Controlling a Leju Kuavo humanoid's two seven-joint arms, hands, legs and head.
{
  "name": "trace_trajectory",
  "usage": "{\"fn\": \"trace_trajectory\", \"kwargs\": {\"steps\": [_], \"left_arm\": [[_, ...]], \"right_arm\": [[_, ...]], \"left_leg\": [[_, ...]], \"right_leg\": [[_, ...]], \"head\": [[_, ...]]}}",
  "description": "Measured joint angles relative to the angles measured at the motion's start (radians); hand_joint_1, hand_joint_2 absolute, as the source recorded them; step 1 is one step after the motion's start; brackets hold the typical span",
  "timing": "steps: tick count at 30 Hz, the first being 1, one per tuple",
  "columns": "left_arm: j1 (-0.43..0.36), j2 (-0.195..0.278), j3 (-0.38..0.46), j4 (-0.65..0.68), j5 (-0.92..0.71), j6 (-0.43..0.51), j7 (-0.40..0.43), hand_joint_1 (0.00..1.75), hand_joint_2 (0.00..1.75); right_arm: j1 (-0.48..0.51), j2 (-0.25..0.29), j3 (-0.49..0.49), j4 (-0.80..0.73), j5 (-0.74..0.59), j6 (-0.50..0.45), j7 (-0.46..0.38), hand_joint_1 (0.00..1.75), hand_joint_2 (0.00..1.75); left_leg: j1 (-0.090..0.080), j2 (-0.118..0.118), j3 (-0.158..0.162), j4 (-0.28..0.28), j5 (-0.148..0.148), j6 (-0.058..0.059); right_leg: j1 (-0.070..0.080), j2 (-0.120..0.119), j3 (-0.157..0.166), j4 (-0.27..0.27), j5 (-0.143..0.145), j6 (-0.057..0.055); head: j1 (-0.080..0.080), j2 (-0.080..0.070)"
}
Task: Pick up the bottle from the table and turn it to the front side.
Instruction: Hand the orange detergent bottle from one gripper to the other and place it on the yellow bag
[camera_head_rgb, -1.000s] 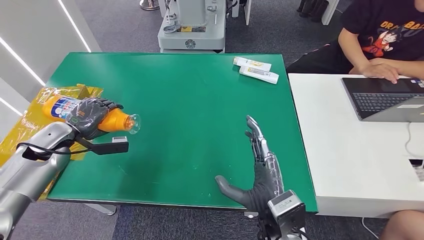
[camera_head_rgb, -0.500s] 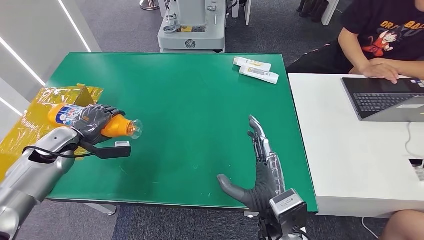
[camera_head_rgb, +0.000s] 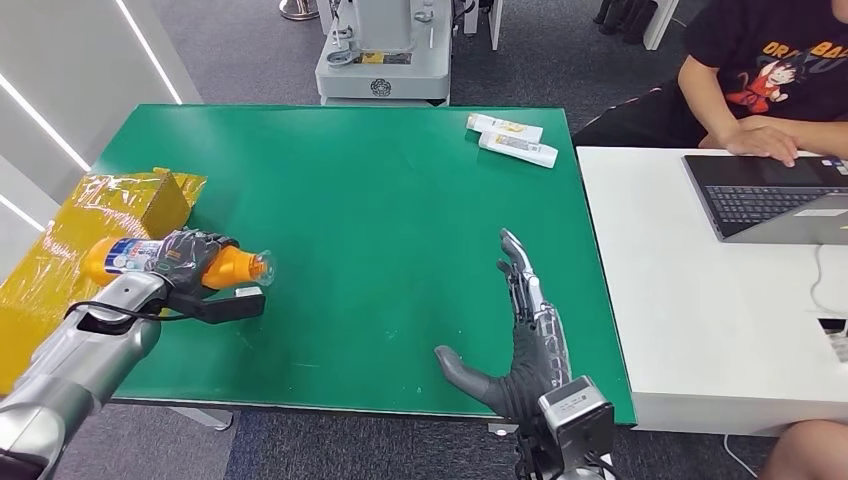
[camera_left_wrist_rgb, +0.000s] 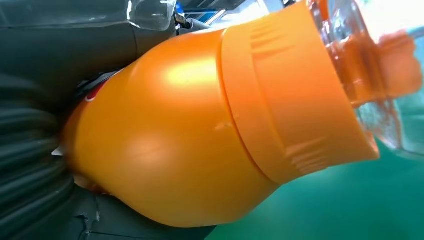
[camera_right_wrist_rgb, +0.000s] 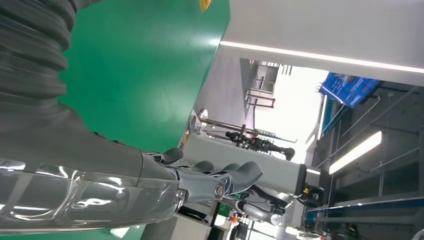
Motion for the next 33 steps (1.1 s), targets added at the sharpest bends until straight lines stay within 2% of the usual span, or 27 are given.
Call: {"fn": "trace_trajectory", "kwargs": {"steps": [8, 18, 25, 33], "left_arm": [[0.008, -0.007, 0.007, 0.047, -0.03, 0.037, 0.011, 1.75, 1.75], [0.06, -0.007, 0.032, 0.058, -0.066, 0.111, 0.007, 1.75, 1.75], [0.101, 0.003, 0.04, 0.058, -0.134, 0.222, 0.035, 1.75, 1.75], [0.137, 0.0, 0.067, 0.059, -0.139, 0.228, -0.009, 1.75, 1.75]], "right_arm": [[-0.003, 0.002, 0.0, 0.01, -0.003, 0.005, 0.008, 0.0, 1.75], [-0.006, 0.002, 0.0, 0.012, 0.014, 0.008, 0.023, 0.0, 1.75], [-0.016, 0.002, 0.002, 0.022, 0.019, 0.021, 0.039, 0.0, 1.75], [-0.018, 0.001, 0.012, 0.044, 0.018, 0.012, 0.026, 0.0, 1.75]], "left_leg": [[0.0, 0.0, 0.0, 0.0, 0.0, 0.0], [0.0, -0.001, -0.001, 0.0, 0.0, 0.0], [0.0, -0.001, -0.001, 0.0, 0.0, 0.0], [0.0, -0.001, -0.001, 0.0, 0.0, 0.0]], "right_leg": [[0.0, 0.0, 0.0, 0.0, 0.0, 0.0], [0.0, -0.001, 0.0, 0.0, 0.0, 0.0], [0.0, -0.001, 0.0, 0.0, 0.0, 0.0], [0.0, -0.001, 0.0, 0.0, 0.0, 0.0]], "head": [[0.0, 0.0], [0.0, 0.0], [0.0, 0.0], [0.0, 0.0]]}}
